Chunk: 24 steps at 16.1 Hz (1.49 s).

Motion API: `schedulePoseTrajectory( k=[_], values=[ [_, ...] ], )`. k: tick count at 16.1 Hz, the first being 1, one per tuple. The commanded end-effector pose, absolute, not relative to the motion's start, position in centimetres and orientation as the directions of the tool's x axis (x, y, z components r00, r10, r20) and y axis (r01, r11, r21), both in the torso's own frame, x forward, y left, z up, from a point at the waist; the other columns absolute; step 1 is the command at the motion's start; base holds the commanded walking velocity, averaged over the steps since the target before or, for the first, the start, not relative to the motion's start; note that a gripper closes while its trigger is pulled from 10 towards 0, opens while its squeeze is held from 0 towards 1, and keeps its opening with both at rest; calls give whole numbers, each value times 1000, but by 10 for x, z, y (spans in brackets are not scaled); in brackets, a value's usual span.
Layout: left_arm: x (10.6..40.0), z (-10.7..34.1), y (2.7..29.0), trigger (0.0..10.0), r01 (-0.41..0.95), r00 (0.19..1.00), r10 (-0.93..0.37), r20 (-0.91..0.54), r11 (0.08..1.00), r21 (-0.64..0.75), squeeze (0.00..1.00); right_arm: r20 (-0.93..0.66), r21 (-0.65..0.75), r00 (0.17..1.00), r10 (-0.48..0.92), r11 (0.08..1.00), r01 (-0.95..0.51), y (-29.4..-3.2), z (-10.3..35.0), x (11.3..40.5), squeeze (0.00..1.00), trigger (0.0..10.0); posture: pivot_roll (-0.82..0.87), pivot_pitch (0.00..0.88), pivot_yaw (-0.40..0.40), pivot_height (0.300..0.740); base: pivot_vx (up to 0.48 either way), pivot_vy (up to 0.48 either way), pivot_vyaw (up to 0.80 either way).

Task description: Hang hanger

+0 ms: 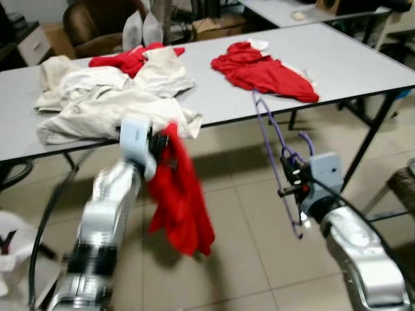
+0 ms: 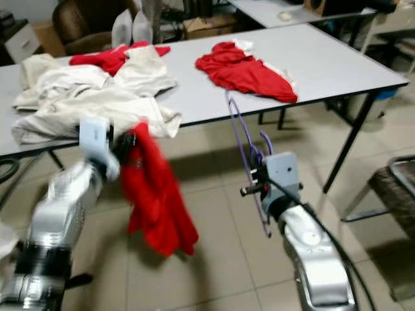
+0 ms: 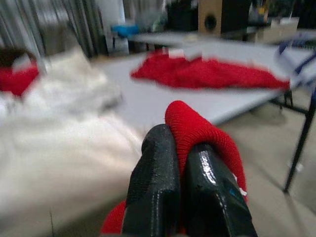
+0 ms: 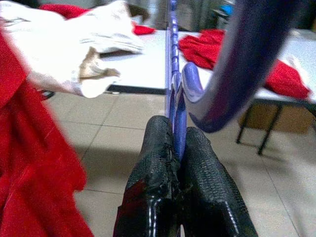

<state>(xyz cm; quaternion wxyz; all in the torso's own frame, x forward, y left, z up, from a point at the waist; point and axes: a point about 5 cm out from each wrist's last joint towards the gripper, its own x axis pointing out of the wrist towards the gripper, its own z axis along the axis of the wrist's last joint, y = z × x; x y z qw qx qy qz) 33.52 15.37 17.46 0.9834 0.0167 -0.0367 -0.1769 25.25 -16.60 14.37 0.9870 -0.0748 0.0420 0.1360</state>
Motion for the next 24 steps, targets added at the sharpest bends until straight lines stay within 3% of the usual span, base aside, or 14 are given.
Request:
schedulePoseTrajectory(
  k=[1,4,7,10,14,17,20,24],
  values=[
    [340,197,163,10000,321,936,-326,133,945,61,0,-61,-153,951,304,938,-310,-164,158,255,0,10000,-210,0,134,740,315,0,800],
    [352,247,179,10000,239,928,-255,272,967,92,0,-75,-271,876,477,835,-478,-166,176,251,0,10000,-201,0,103,740,324,0,800],
    [358,268,191,10000,179,931,-211,297,975,131,0,-111,-332,796,594,733,-594,-170,188,248,0,10000,-171,0,85,740,335,0,606],
    [365,276,192,10000,210,923,-243,299,968,139,0,-144,-350,744,653,670,-655,-179,201,245,0,10000,-165,0,79,740,334,0,0],
    [373,281,174,10000,300,898,-329,292,944,140,0,-210,-346,645,735,561,-752,-186,215,231,0,10000,-212,0,110,740,337,0,0],
    [382,303,168,10000,328,867,-351,353,936,127,0,-196,-300,516,834,450,-841,-176,231,218,0,10000,-217,0,108,740,336,0,0],
    [385,331,173,10000,326,840,-341,421,939,109,0,-202,-303,474,857,406,-862,-172,235,220,0,10000,-199,0,92,740,336,0,0],
    [381,355,166,10000,384,785,-416,459,908,167,0,-237,-362,481,844,383,-850,-166,238,243,0,10000,-197,0,86,740,337,0,0]
  ],
)
